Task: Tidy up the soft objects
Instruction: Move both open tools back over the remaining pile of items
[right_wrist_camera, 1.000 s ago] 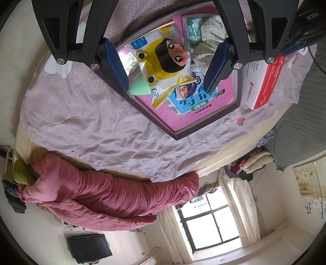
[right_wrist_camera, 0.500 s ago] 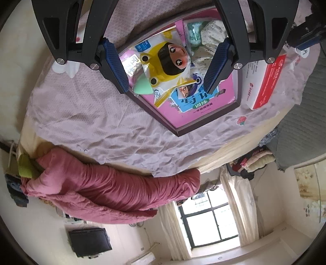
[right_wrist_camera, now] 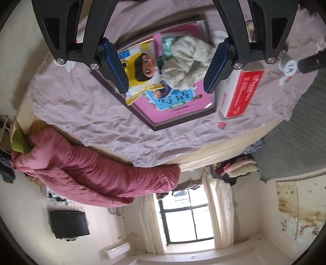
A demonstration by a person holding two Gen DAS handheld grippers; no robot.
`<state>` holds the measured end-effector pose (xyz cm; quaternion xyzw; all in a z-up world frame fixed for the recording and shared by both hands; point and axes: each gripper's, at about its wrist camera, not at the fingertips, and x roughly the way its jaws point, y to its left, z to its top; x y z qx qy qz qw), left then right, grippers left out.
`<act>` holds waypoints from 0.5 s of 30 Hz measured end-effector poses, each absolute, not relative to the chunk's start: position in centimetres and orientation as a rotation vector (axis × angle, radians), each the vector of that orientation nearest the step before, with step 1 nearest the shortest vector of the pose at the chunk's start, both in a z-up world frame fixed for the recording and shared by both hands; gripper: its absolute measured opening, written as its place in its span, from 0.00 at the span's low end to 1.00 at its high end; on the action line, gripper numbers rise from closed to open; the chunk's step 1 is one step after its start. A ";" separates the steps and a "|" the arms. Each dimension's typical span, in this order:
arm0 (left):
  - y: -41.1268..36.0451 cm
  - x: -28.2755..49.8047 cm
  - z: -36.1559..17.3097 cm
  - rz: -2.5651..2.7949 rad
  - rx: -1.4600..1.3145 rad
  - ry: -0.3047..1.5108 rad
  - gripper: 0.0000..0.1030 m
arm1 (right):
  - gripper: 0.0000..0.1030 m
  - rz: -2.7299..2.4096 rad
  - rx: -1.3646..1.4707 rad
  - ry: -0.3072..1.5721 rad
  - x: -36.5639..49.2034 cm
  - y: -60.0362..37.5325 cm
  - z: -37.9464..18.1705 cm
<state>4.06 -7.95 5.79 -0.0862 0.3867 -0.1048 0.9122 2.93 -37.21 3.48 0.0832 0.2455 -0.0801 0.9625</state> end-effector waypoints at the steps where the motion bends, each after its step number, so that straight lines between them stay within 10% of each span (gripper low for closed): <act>1: -6.8 3.9 5.8 -0.195 -0.186 0.796 0.63 | 0.75 -0.156 0.168 0.493 2.8 -36.9 3.7; 15: 2.8 2.6 3.9 -0.021 -0.260 0.832 0.63 | 0.75 0.020 0.094 0.470 1.4 -30.4 6.4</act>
